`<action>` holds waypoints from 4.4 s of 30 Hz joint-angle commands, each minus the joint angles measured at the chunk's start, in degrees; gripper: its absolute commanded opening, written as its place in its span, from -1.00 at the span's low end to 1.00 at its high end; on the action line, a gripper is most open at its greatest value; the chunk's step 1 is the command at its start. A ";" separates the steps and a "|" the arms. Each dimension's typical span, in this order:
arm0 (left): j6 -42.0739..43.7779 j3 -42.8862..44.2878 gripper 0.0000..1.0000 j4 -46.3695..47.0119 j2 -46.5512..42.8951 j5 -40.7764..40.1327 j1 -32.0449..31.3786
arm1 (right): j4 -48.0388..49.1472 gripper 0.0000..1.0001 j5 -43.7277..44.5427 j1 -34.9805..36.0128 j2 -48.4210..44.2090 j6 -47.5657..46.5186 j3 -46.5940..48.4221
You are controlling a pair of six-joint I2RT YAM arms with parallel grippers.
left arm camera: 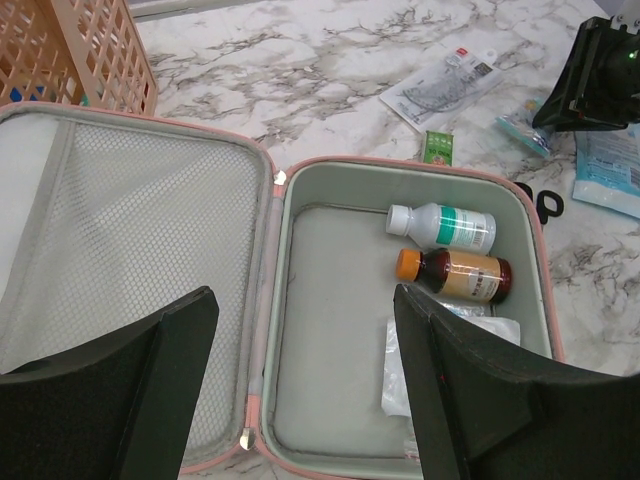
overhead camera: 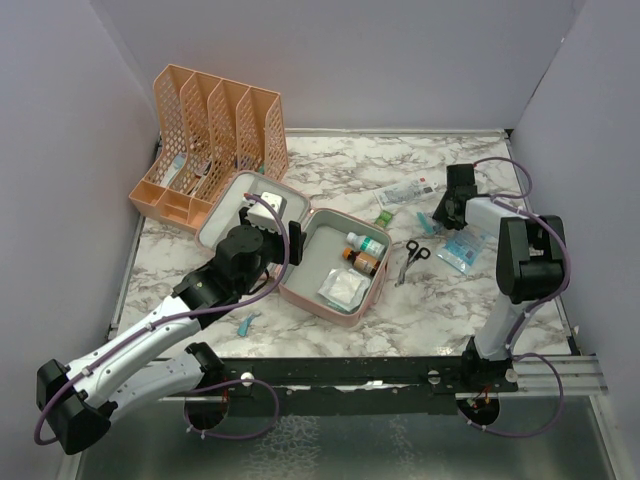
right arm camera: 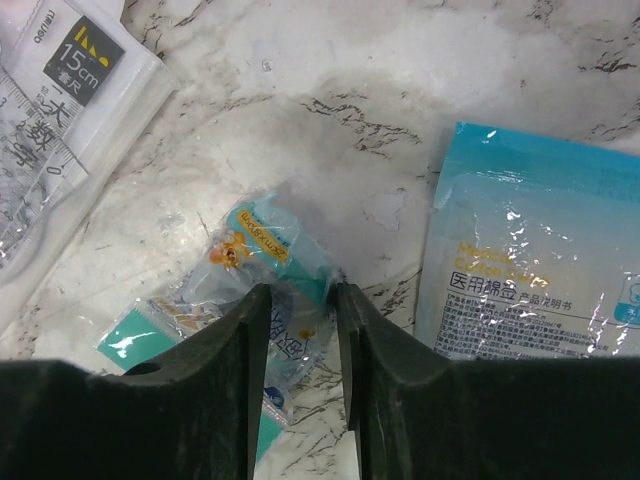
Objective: Organize the medicine kit
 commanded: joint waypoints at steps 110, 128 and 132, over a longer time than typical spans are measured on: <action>2.85 2.13 0.50 3.73 -4.10 -10.79 -0.10 | -33.49 -0.02 24.02 54.81 -23.13 21.44 4.85; 2.71 1.43 0.51 3.34 -6.38 -9.17 -0.10 | -17.29 0.00 13.95 11.46 -33.31 5.64 -8.35; 2.35 1.44 0.51 3.39 -6.10 -8.43 -0.10 | -14.93 0.00 7.41 3.17 -30.70 5.06 -10.39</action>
